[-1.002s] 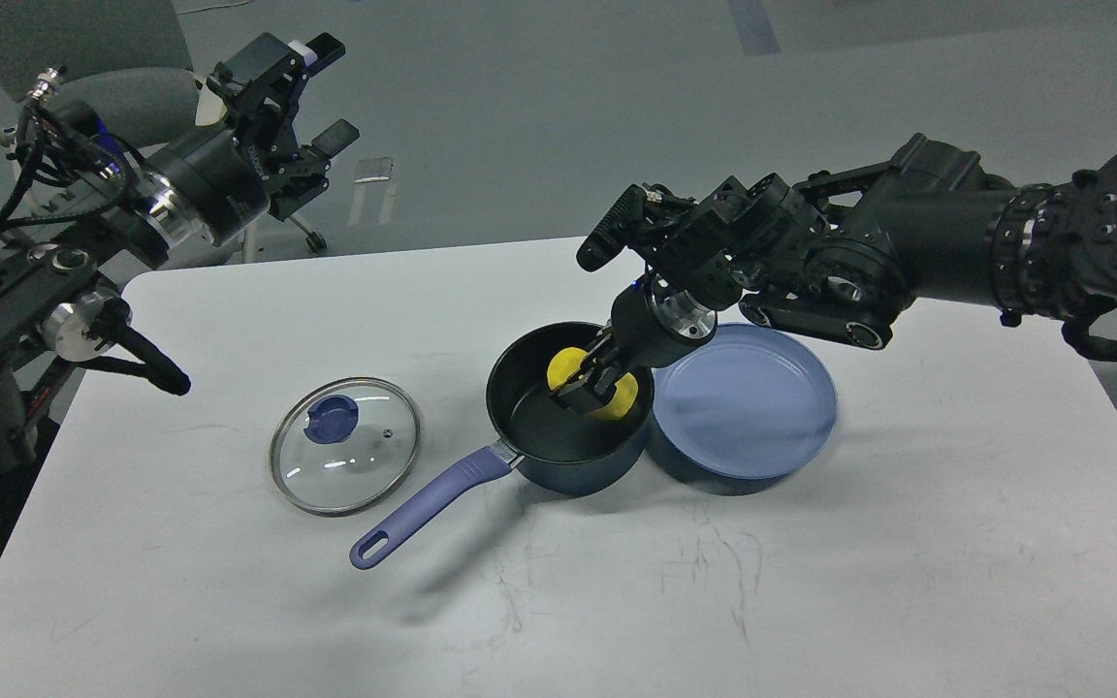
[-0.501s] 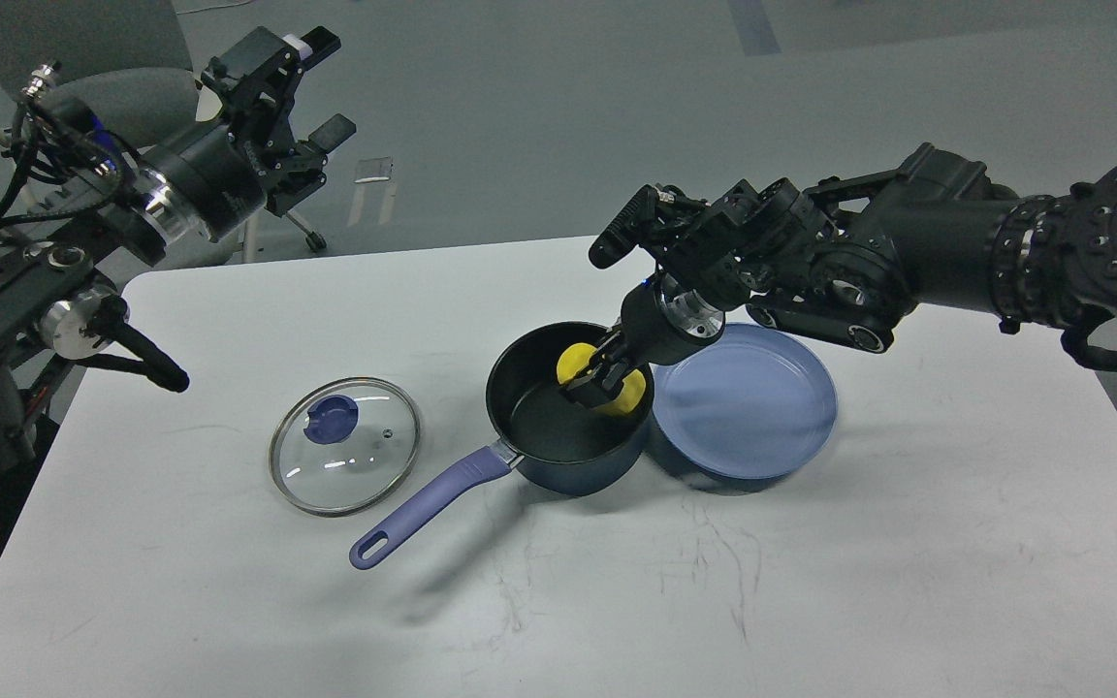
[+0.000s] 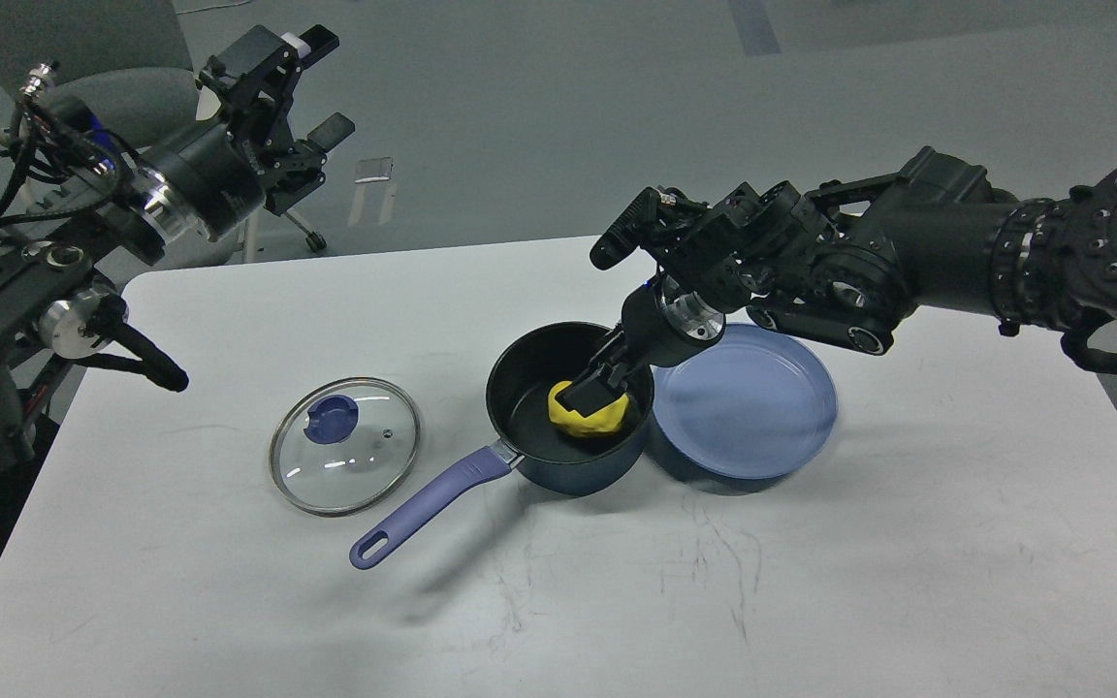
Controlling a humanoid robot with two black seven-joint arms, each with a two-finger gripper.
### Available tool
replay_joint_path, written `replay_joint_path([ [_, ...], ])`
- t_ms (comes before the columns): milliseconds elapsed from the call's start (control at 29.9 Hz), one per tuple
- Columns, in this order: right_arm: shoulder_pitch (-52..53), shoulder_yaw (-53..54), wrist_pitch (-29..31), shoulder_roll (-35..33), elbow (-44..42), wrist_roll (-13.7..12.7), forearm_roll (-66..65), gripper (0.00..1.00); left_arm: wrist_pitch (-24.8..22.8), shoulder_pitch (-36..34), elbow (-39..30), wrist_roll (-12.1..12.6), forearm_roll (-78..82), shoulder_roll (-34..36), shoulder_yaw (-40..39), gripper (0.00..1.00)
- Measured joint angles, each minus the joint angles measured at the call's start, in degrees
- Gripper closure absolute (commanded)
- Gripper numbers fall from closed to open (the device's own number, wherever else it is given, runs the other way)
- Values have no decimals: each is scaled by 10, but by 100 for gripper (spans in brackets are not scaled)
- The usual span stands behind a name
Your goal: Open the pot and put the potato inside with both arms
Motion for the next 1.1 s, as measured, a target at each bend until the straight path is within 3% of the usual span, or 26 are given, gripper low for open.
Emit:
replay_joint_path([
  [468, 31, 19, 3, -4, 6, 0, 32, 2, -2, 0, 0, 0, 0, 0, 0, 2],
  [802, 23, 122, 4, -139, 7, 0, 132, 2, -4, 0, -1, 0, 1, -2, 1, 2],
  [1103, -65, 232, -1, -241, 2, 0, 351, 2, -3, 7, -1, -1, 1, -8, 0, 2],
])
